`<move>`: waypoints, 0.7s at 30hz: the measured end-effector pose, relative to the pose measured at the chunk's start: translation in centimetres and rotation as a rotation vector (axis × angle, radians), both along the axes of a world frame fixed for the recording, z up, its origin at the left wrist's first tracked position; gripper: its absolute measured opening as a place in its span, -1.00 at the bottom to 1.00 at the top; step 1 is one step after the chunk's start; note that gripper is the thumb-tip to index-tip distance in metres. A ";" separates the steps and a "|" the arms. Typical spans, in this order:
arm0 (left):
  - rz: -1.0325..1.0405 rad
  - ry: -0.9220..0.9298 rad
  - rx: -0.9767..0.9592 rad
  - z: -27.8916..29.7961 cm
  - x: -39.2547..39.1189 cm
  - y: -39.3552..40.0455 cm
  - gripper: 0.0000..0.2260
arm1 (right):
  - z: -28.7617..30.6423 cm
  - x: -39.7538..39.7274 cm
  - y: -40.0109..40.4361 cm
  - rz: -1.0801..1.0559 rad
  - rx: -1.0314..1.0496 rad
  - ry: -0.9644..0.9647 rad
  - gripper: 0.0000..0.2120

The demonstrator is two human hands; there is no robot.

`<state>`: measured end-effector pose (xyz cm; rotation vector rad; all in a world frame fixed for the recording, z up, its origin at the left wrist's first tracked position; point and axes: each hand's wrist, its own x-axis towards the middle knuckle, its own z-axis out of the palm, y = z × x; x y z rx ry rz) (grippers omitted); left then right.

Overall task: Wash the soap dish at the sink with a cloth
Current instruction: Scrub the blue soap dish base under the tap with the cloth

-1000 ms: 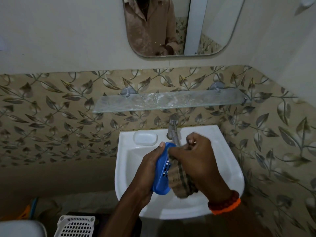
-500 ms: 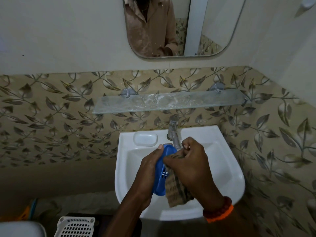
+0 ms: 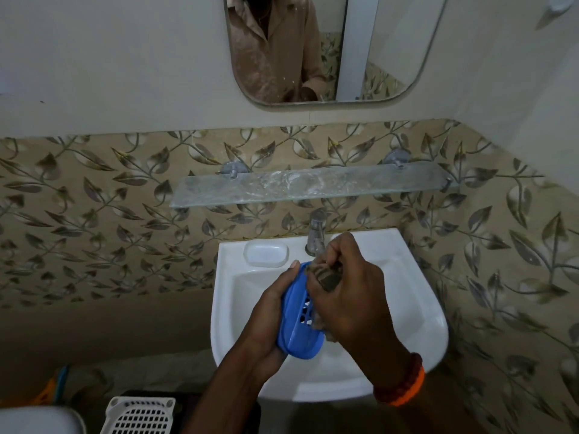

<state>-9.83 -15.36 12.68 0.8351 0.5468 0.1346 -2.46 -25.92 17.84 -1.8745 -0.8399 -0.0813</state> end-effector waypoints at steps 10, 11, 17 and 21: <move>-0.125 -0.001 -0.206 0.2 0.2 0.6 -0.59 | -0.4 -1.3 -0.9 0.245 -0.095 -0.165 -0.67; -0.121 -0.001 -0.212 0.1 0.3 0.5 -0.61 | 0.3 -0.4 -0.7 0.195 -0.079 -0.129 -0.66; -0.111 0.000 -0.243 1.0 0.4 1.1 -0.47 | -1.4 -3.3 -1.3 0.346 -0.107 -0.169 -0.75; -0.027 0.018 -0.201 0.9 0.7 1.2 -0.38 | -1.9 -2.7 -2.7 0.415 -0.115 -0.196 -0.60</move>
